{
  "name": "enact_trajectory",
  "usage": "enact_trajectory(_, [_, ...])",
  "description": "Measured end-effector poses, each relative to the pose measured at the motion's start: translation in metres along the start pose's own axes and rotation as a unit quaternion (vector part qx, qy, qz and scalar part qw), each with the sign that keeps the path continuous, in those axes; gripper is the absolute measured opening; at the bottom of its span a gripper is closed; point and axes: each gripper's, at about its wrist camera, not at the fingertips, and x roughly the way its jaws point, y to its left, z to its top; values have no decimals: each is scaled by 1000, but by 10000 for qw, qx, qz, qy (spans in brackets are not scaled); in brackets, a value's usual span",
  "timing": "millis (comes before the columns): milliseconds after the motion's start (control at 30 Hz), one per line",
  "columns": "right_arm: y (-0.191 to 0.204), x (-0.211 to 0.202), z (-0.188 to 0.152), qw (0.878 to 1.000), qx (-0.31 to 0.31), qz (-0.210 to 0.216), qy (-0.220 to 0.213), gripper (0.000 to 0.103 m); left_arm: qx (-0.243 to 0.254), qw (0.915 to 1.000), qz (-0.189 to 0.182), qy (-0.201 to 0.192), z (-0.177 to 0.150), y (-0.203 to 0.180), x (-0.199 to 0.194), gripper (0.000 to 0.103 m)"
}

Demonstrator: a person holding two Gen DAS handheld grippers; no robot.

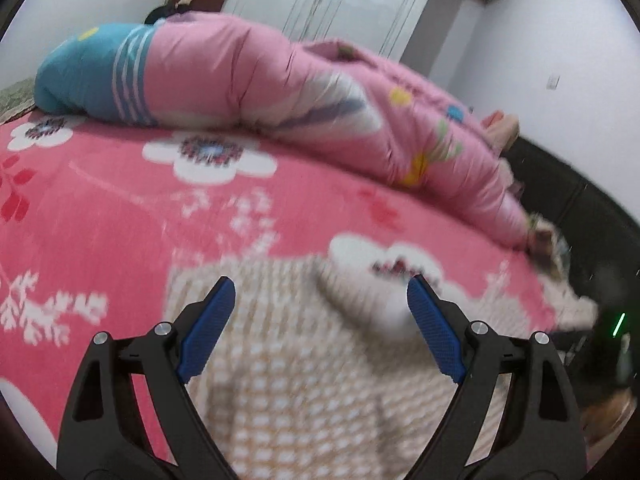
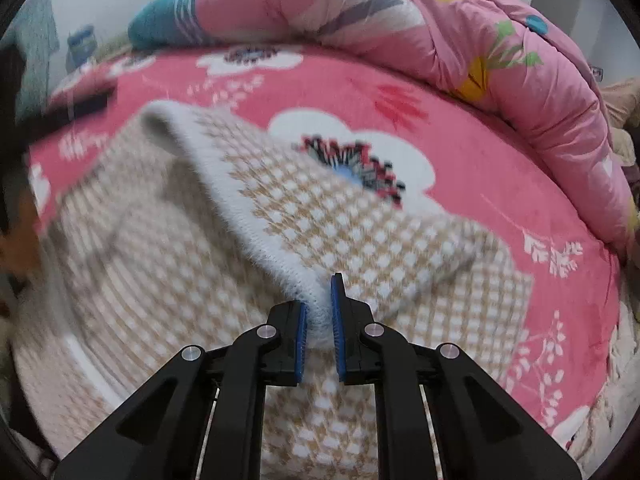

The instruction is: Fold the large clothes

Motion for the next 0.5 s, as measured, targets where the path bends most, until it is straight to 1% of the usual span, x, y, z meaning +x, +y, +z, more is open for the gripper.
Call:
enact_trajectory(67, [1,2,-5,10000,-40,-41,-55,12,24,10000,-8,32,10,-11,7,84])
enact_trajectory(100, [0,2,-6,9999,-44,-45,-88,12,112,9997,35,211,14,-19,19,84])
enact_trajectory(133, [0,1,-6,9999,-32,-36,-98,12,228,9987,67,442,14,-26,30,84])
enact_trajectory(167, [-1,-1,-6,9999,5,-11,-108,12,438,9954,179,836,12,-34,50,84])
enact_trajectory(200, [-4,-3,-6,9999,64,60,-104,15,589,9920,307,1077,6,-40,62,84])
enact_trajectory(233, [-2,-7,-7,9998,126,150,-81,18,835,9853,482,1410,-6,-45,80,82])
enact_trajectory(267, [-7,-12,-8,9991,252,327,-58,29,929,9826,535,1518,-14,-47,86,79])
enact_trajectory(300, [-15,-19,-9,9969,483,610,-90,44,979,9804,549,1622,-24,-45,91,77])
enact_trajectory(333, [-22,-26,-12,9937,706,850,-200,49,934,9804,544,1647,-32,-42,92,77])
enact_trajectory(367, [-33,-36,-15,9878,1012,1116,-397,57,860,9818,501,1615,-37,-38,91,77])
enact_trajectory(400, [-42,-43,-17,9824,1252,1280,-534,61,841,9834,457,1542,-42,-35,87,76])
enact_trajectory(433, [-58,-47,-20,9725,1662,1493,-655,62,874,9838,443,1500,-44,-34,85,76])
enact_trajectory(467, [-70,-46,-21,9634,2011,1646,-663,62,898,9837,452,1492,-46,-35,83,75])
enact_trajectory(500, [-87,-38,-23,9507,2464,1797,-559,62,916,9833,465,1502,-45,-36,85,75])
